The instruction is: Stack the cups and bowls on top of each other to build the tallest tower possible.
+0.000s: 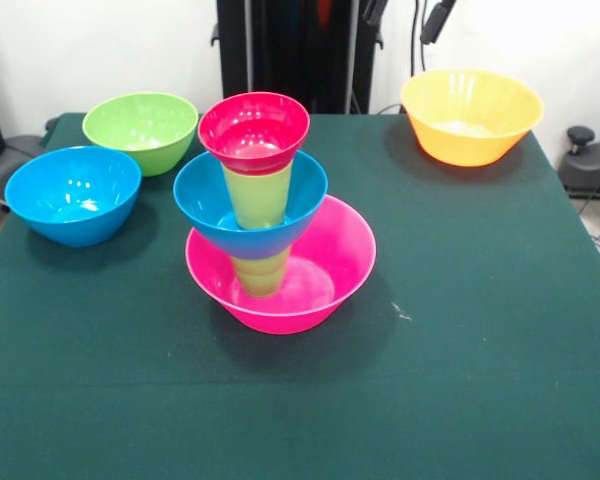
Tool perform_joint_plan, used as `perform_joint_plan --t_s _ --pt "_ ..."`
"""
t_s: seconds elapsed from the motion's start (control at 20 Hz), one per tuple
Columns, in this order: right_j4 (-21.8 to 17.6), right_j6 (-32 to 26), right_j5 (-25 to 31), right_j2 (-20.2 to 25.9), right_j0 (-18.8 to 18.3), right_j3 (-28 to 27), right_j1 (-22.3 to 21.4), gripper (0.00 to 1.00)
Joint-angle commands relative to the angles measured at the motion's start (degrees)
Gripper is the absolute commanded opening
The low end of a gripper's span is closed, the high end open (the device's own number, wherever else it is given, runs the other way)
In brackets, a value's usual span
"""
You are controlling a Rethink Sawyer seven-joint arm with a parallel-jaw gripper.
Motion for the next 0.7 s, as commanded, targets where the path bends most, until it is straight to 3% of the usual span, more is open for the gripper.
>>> perform_joint_plan --t_s 0.05,0.7 --pt "-0.92 1.63 -0.9 4.62 -0.01 4.06 3.46 1.0" --pt "-0.62 0.58 -3.93 5.8 -1.61 5.14 4.17 1.0"
